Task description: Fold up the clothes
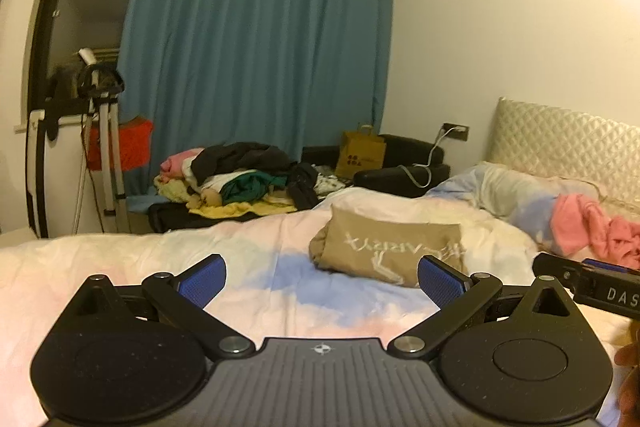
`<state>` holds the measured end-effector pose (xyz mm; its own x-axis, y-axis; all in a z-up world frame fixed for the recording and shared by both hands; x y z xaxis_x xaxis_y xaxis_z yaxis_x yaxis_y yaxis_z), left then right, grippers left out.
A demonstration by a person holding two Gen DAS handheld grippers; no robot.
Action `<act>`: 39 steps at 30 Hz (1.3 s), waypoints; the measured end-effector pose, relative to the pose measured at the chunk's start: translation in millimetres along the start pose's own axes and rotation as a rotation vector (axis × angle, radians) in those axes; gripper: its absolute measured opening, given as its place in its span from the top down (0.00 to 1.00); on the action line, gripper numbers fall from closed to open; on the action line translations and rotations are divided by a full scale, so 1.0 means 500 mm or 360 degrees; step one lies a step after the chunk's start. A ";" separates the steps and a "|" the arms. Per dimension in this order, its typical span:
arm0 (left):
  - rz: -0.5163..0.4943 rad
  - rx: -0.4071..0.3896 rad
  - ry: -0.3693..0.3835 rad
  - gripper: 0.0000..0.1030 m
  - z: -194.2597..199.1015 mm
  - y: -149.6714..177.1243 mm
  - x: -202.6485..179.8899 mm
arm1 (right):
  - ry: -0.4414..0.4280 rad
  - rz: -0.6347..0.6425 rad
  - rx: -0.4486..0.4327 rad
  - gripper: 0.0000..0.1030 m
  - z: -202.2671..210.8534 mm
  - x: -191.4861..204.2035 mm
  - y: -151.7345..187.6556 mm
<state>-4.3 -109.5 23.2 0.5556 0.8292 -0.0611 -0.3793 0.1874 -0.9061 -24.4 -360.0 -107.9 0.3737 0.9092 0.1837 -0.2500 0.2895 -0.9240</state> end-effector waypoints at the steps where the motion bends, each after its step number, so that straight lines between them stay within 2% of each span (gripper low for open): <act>1: 0.0009 0.0012 0.0001 0.00 -0.008 0.008 0.001 | 0.0000 -0.0001 0.0013 0.19 -0.011 -0.003 0.009; 7: -0.0040 0.0030 0.0019 0.00 -0.041 0.037 -0.012 | 0.0028 0.0072 0.0041 0.19 -0.044 0.016 0.029; 13: 0.0037 0.0076 0.0111 0.00 -0.055 0.048 -0.010 | 0.0052 0.0174 -0.0009 0.19 -0.035 0.039 0.029; 16: 0.0042 0.0056 0.0089 0.00 -0.051 0.043 -0.003 | 0.0021 0.0142 0.0006 0.19 -0.034 0.039 0.030; 27: 0.0087 0.0070 0.0032 0.00 -0.049 0.035 0.016 | 0.0062 0.0097 0.0044 0.19 -0.032 0.025 0.035; 39: 0.0033 0.0082 0.0020 0.00 -0.036 0.044 0.001 | 0.0056 0.0068 0.0058 0.19 -0.025 0.022 0.036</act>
<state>1.2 -114.5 -4.3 0.5564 0.8265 -0.0854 -0.4284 0.1973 -0.8818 -13.5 -348.7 -126.6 0.3929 0.9101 0.1316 -0.2986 0.2617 -0.9178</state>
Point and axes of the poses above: each gripper's, at about its wrist camera, not at the fingertips, and z roughly against the way its jaws point, x to its left, y to its underside, the point moved 9 cm from there along -z, roughly the way its jaws point, and after that the axes turned 7 degrees about x, right-handed, at the moved point
